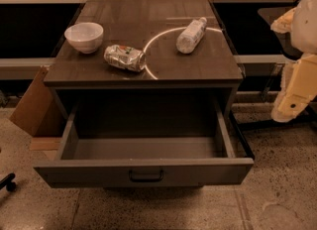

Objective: Place 7up can into top drawer

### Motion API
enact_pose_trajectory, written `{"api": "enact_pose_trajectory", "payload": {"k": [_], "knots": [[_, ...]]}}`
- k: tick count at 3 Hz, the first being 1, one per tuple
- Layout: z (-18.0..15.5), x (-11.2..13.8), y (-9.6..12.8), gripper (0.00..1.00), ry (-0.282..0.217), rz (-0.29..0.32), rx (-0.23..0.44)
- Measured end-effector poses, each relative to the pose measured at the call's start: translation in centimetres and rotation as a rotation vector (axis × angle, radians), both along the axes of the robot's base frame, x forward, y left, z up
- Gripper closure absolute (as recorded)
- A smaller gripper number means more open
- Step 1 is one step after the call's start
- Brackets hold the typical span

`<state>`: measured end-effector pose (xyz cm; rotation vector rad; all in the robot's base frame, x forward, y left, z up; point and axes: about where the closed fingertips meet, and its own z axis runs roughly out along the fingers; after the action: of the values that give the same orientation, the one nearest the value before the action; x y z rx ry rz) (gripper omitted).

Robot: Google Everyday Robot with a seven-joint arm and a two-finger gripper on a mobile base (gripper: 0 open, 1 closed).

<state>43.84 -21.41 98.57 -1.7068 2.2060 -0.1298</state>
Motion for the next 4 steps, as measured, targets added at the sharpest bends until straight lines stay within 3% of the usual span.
{"api": "enact_pose_trajectory", "payload": {"k": [3, 4], "knots": [[0.0, 1.1, 0.9, 0.00, -0.021, -0.004, 0.044], [-0.8, 2.4, 3.0, 0.00, -0.031, 0.019, 0.120]]}}
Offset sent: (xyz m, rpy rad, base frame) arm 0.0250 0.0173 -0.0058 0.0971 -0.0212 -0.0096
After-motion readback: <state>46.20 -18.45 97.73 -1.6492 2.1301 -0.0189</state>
